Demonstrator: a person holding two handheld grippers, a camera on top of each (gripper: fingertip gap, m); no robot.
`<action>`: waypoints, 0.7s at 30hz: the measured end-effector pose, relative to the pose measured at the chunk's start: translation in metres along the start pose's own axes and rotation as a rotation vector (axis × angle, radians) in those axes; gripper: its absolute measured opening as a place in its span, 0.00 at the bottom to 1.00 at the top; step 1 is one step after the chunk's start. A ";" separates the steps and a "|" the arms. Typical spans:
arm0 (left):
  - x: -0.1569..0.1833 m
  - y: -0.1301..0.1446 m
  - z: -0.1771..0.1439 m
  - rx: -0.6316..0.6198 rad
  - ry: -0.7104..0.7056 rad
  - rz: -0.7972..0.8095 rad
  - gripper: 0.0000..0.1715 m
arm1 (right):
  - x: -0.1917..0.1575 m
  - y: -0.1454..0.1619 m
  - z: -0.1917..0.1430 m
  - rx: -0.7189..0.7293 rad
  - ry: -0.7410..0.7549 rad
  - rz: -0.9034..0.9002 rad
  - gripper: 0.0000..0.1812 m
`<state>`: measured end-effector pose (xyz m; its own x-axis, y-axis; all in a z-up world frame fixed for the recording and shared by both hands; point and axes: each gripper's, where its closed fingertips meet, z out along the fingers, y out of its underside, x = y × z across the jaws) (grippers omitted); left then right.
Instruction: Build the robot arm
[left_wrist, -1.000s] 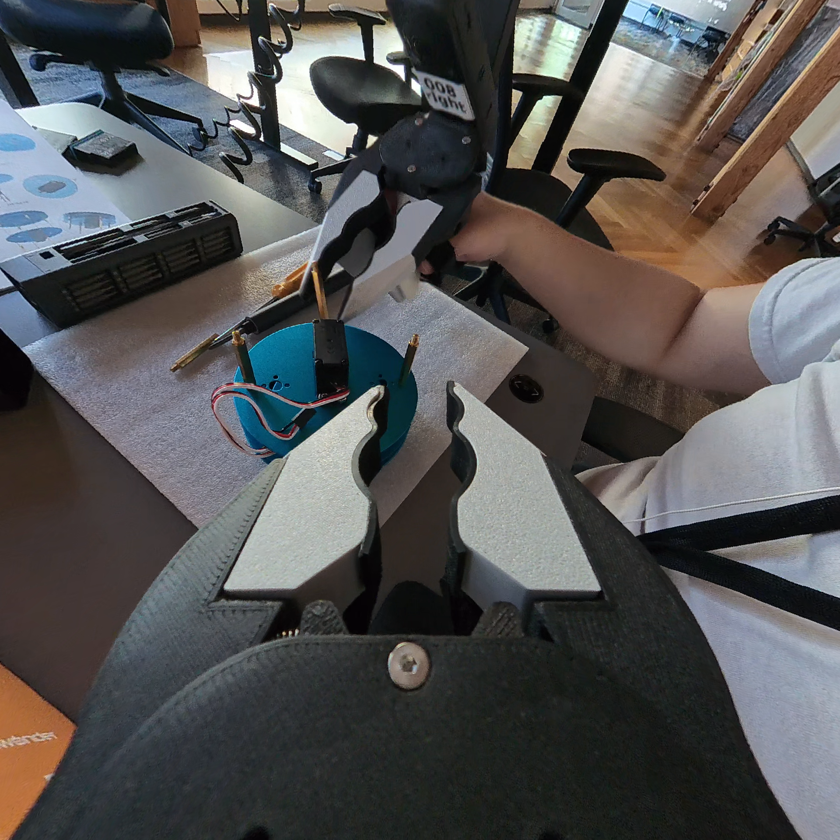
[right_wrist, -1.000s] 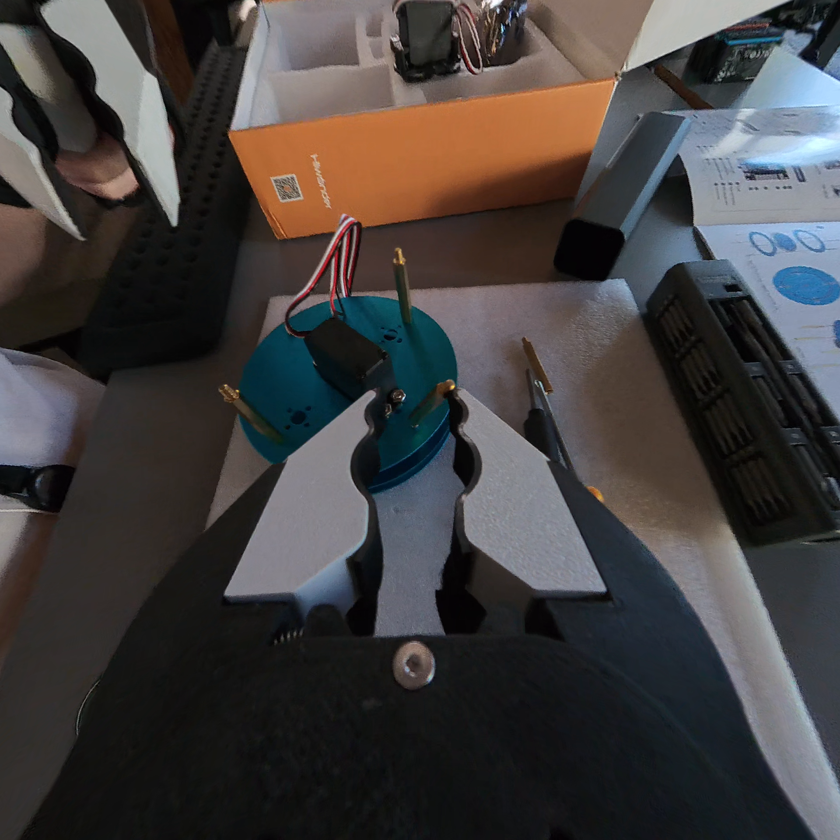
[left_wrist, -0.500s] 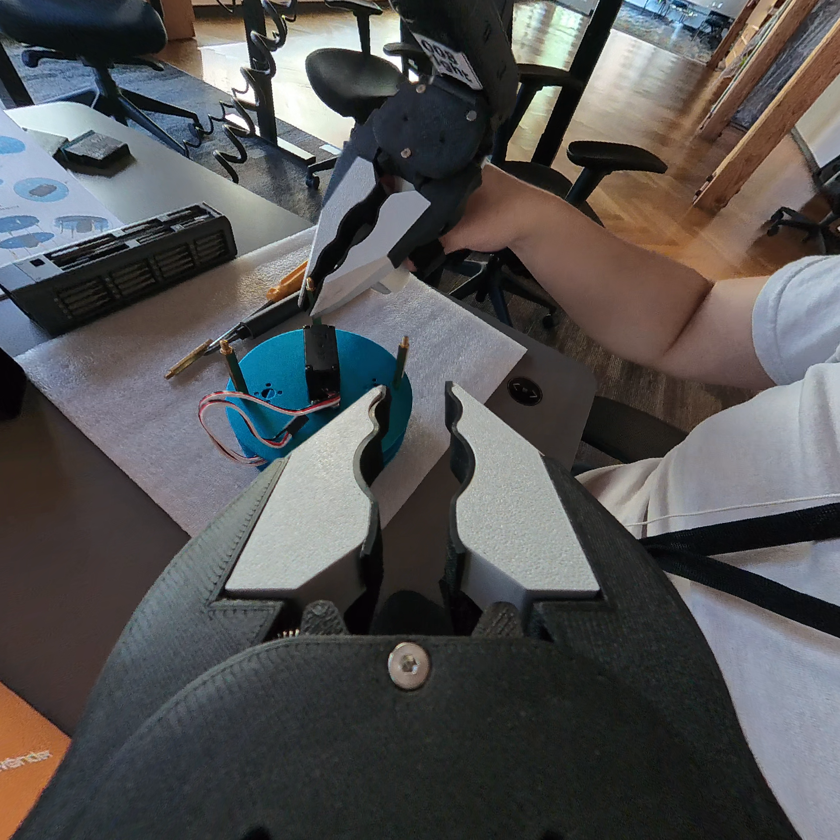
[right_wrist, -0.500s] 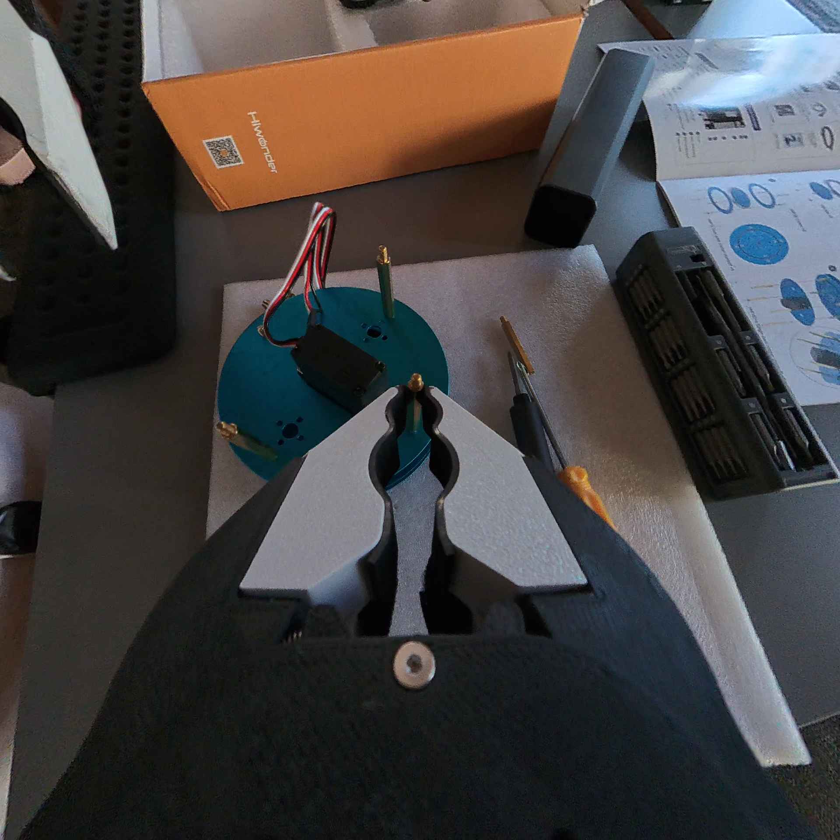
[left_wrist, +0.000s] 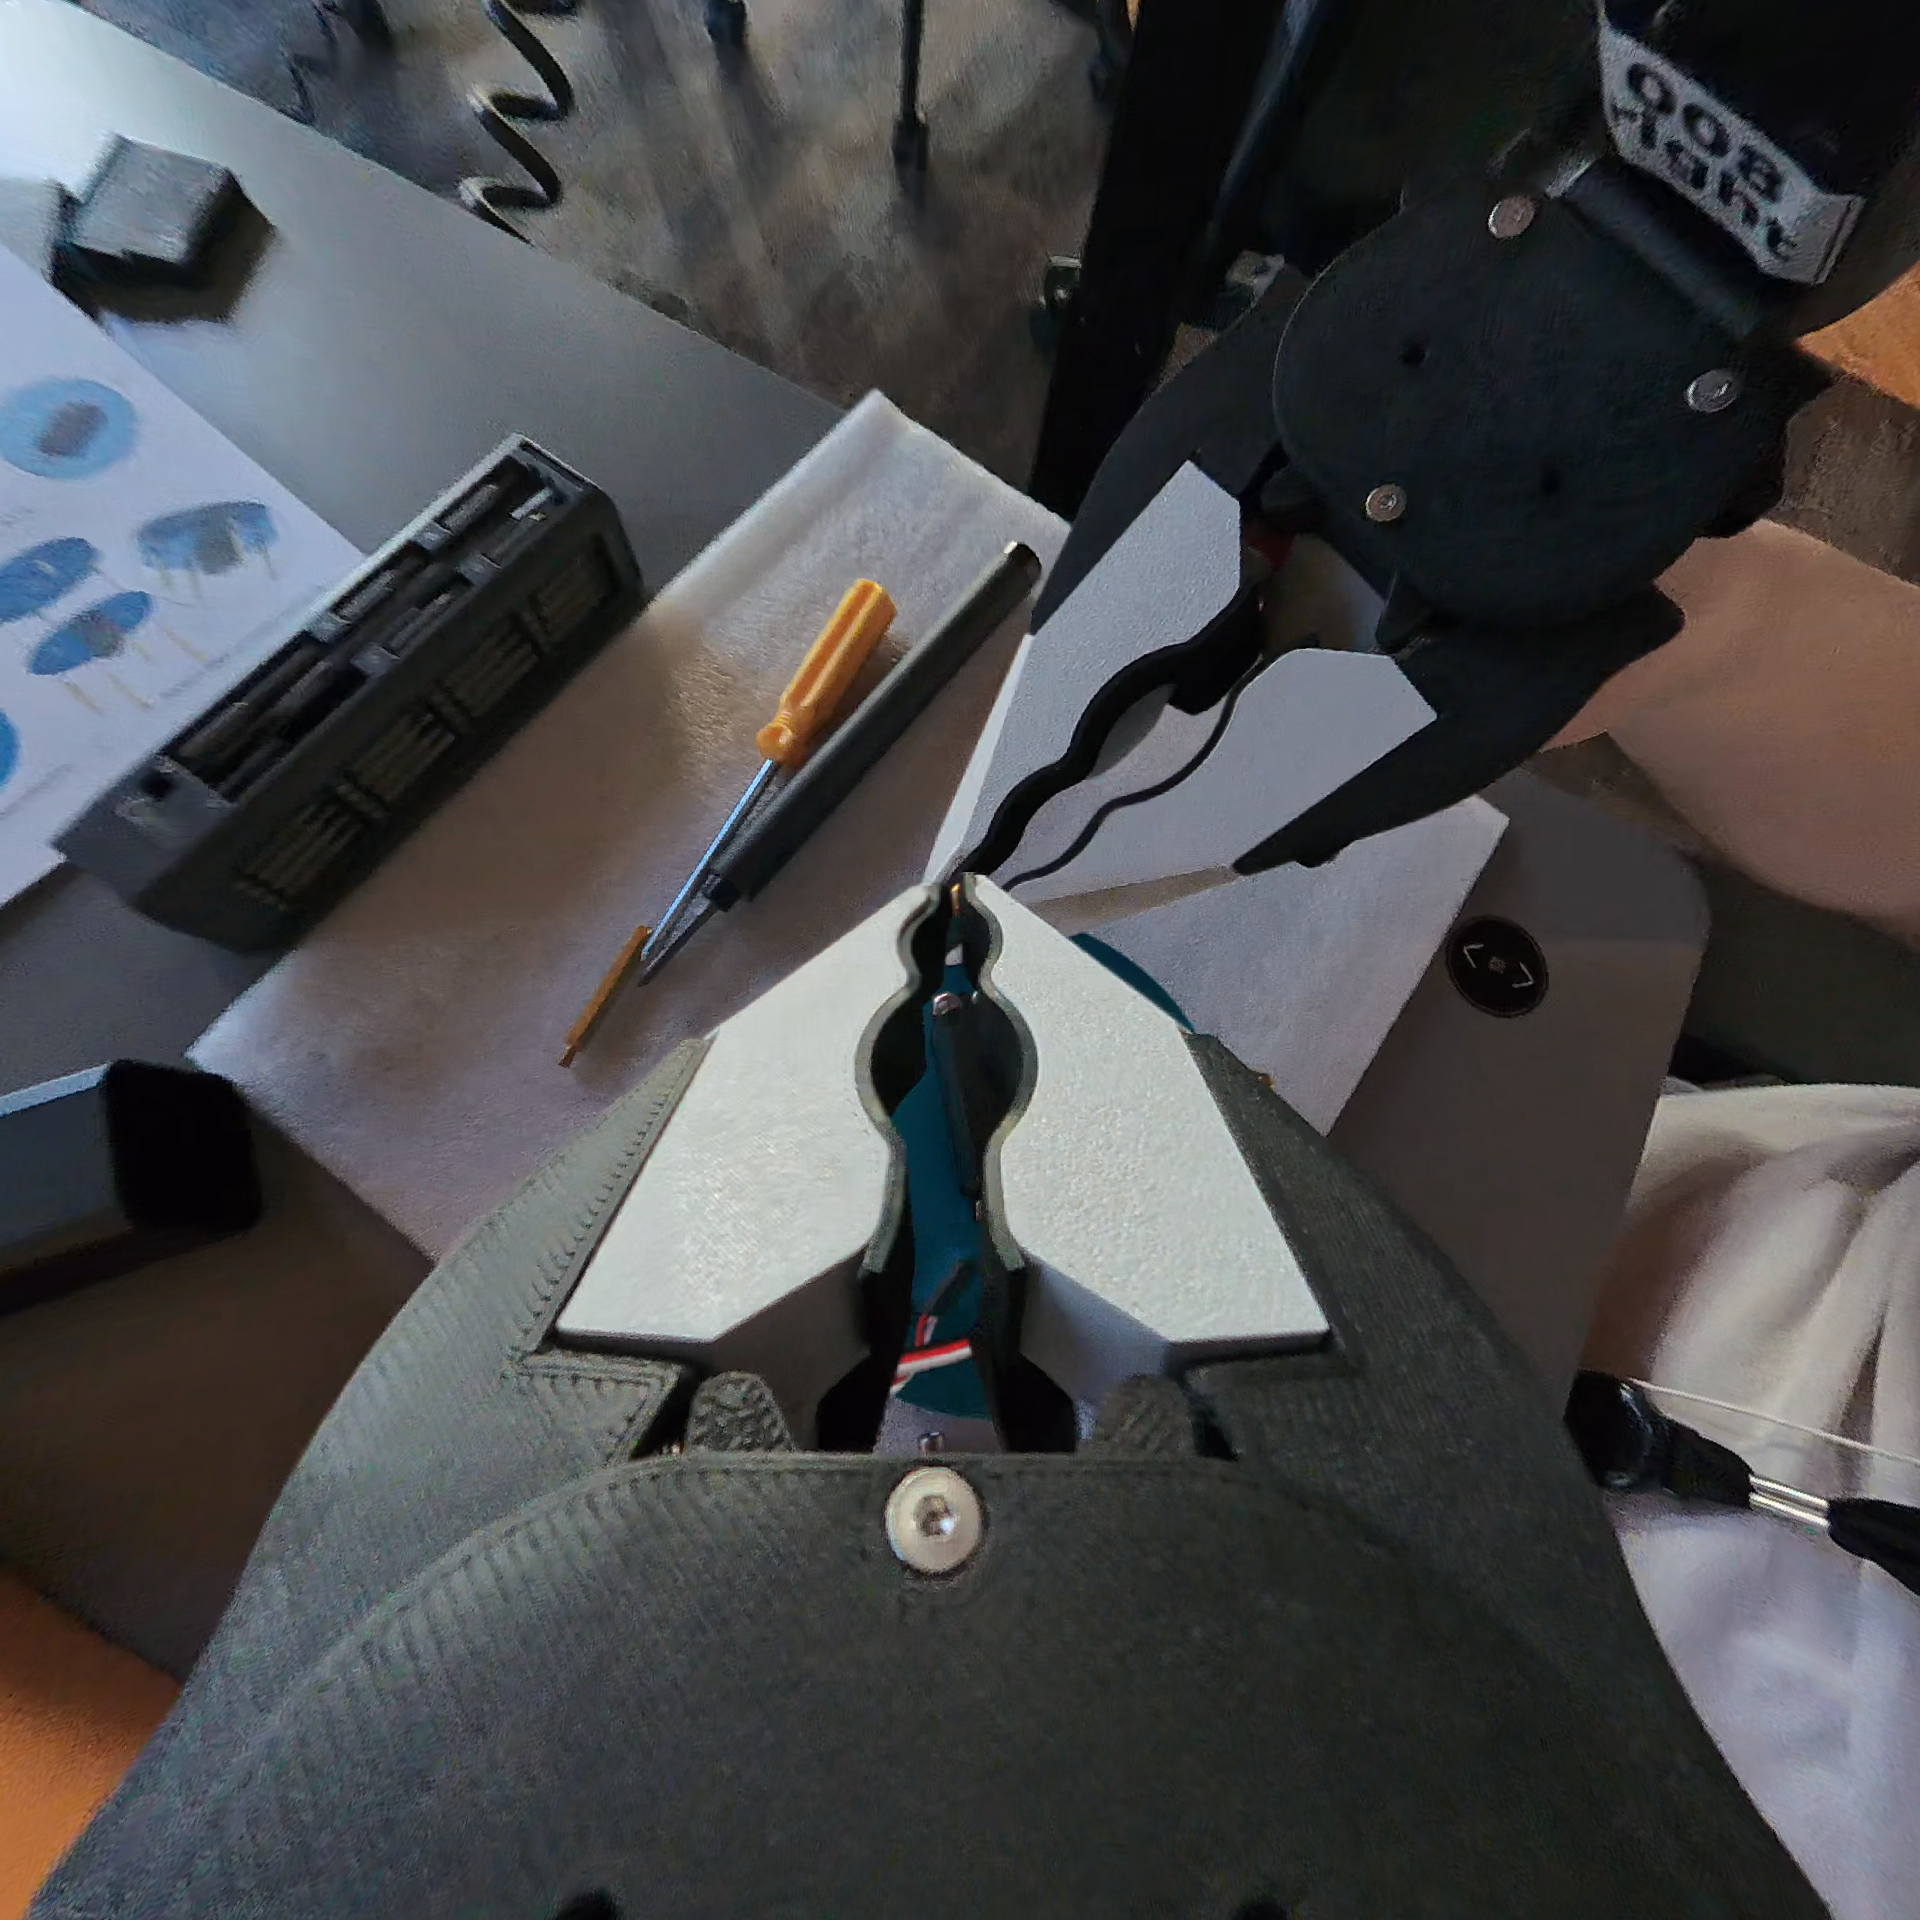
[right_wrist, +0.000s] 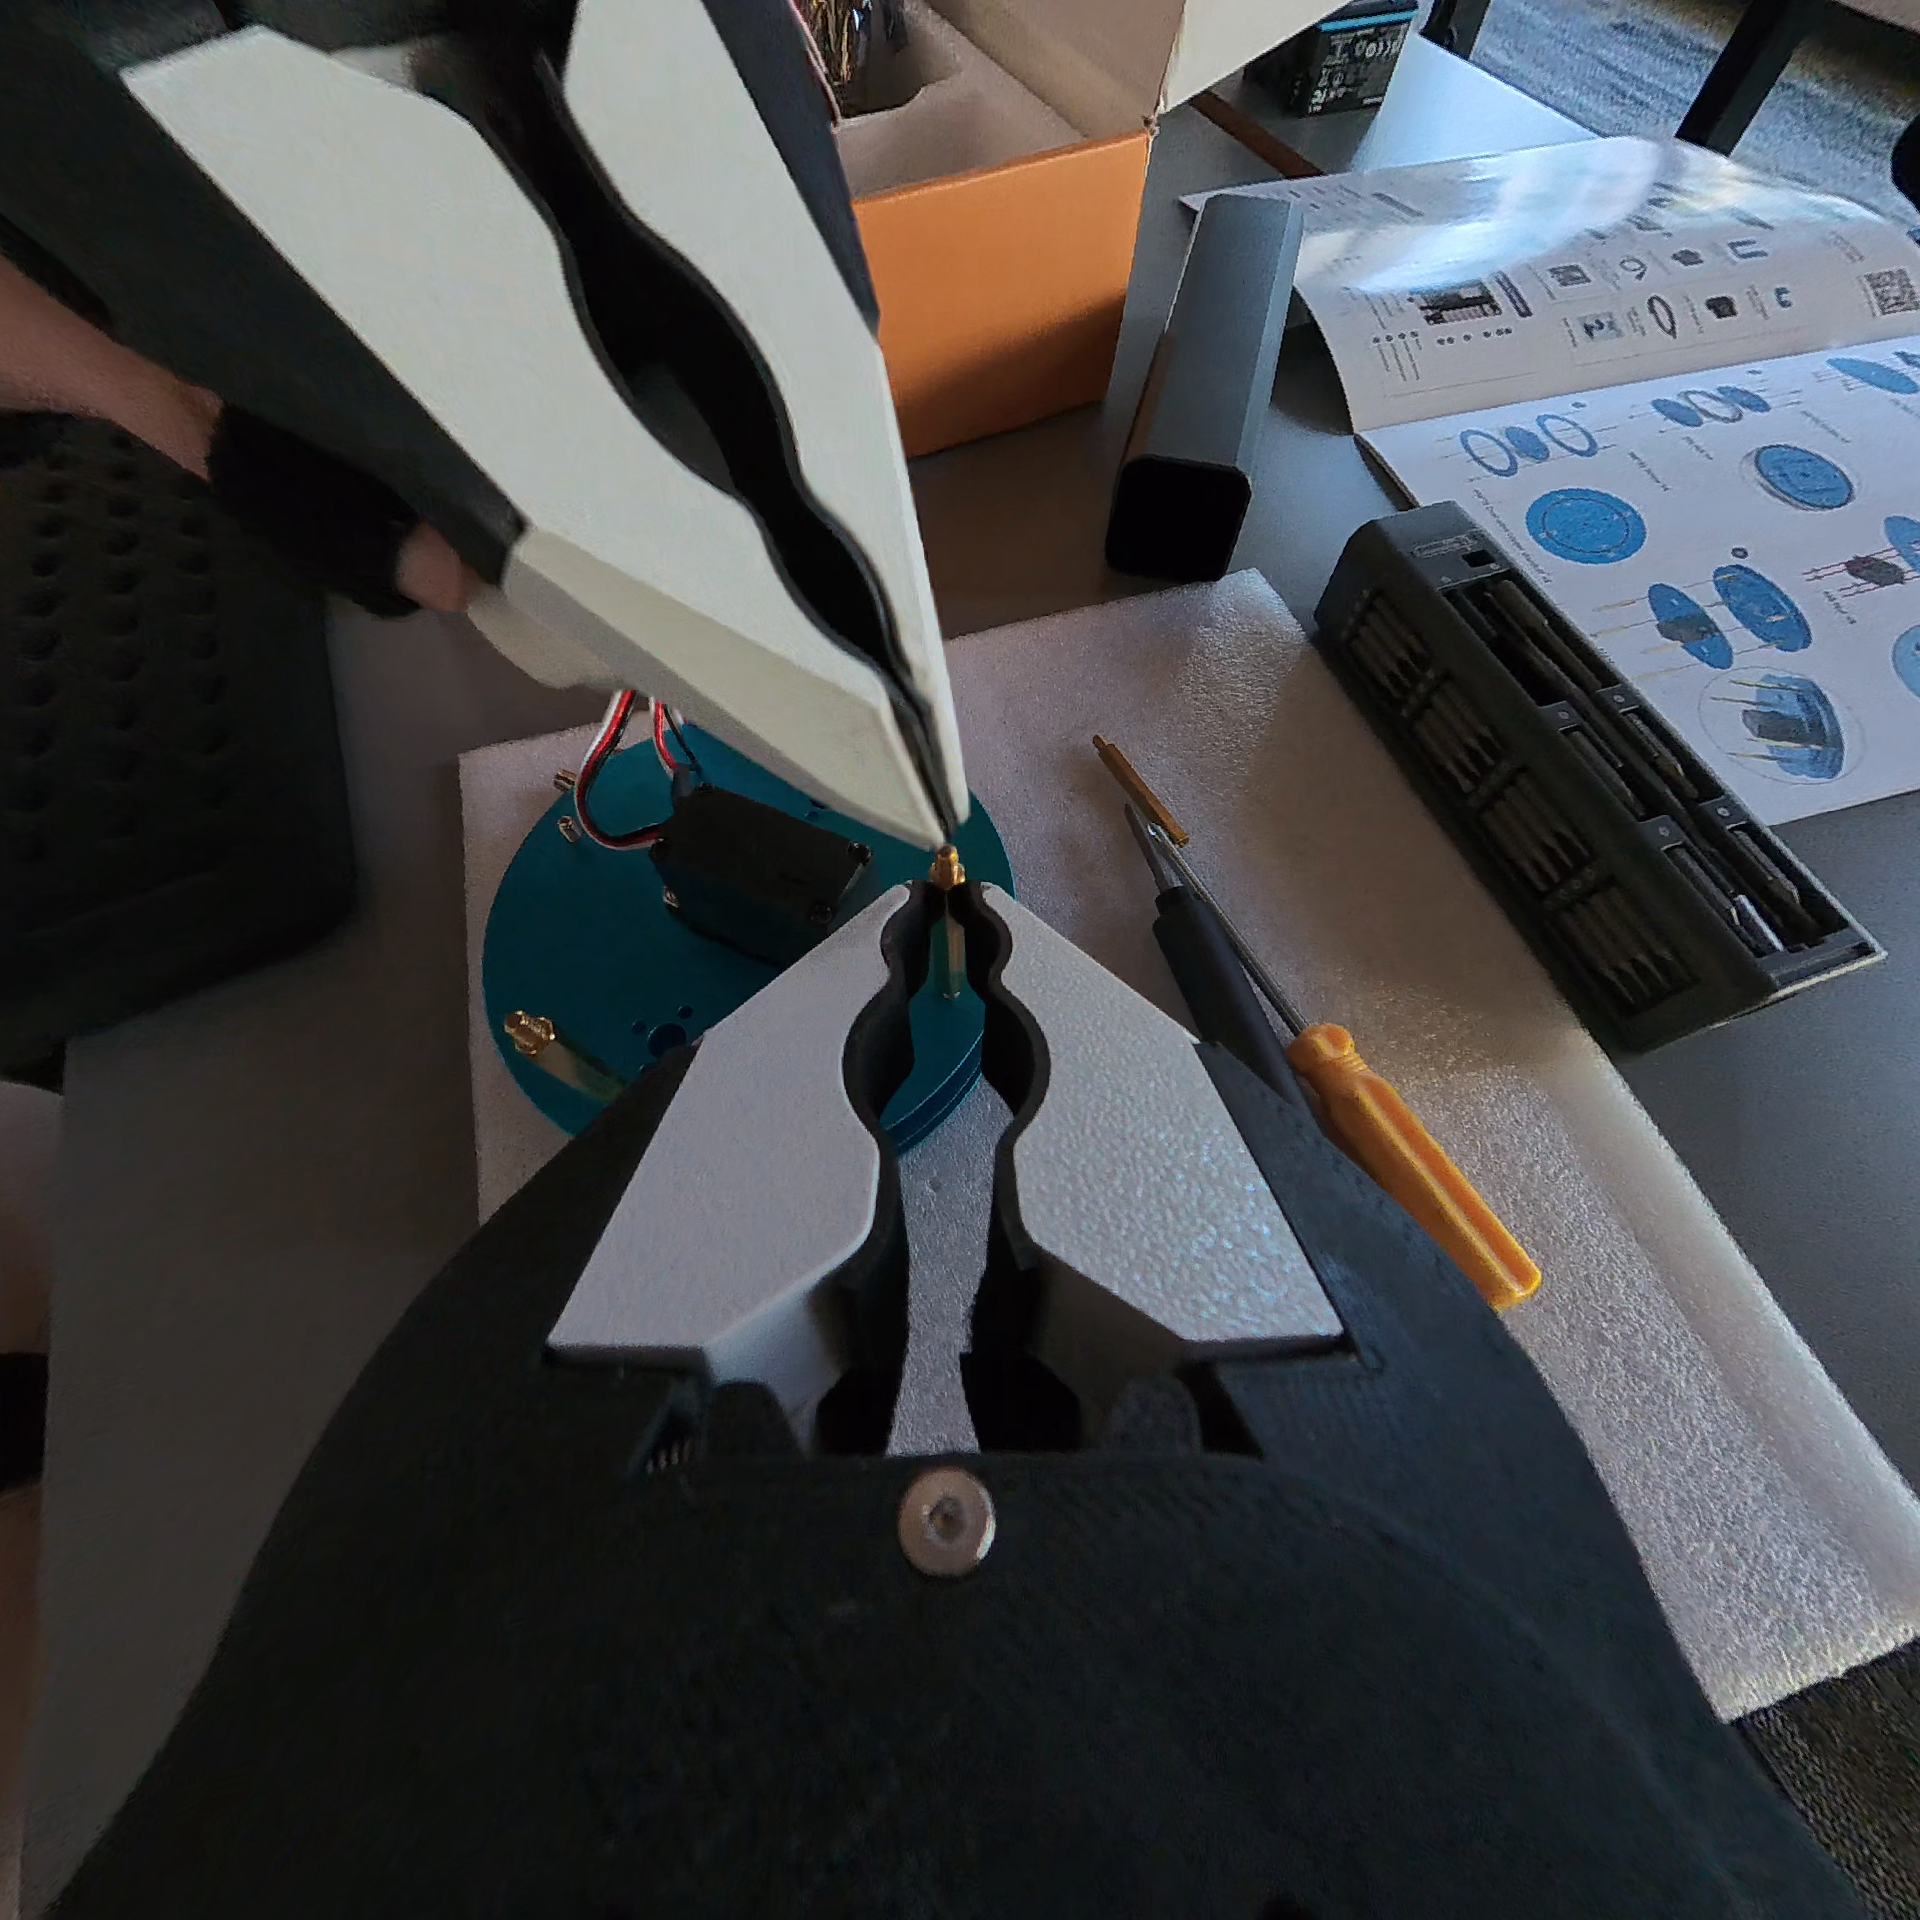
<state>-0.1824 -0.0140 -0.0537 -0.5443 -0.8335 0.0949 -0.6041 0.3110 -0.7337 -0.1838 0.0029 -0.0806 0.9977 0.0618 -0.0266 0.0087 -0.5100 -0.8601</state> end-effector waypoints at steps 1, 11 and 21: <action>0.001 0.001 0.004 -0.013 0.001 0.007 0.00 | 0.001 0.000 0.000 0.003 0.002 0.002 0.03; 0.001 0.002 0.005 -0.068 -0.037 0.059 0.03 | 0.001 0.001 0.001 0.025 -0.007 0.011 0.03; 0.000 0.001 0.006 -0.077 -0.043 0.095 0.00 | -0.004 0.013 -0.004 0.080 0.032 0.024 0.14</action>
<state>-0.1792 -0.0169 -0.0585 -0.5769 -0.8168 -0.0024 -0.5951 0.4223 -0.6838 -0.1872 -0.0068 -0.0896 0.9992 0.0224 -0.0321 -0.0189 -0.4405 -0.8976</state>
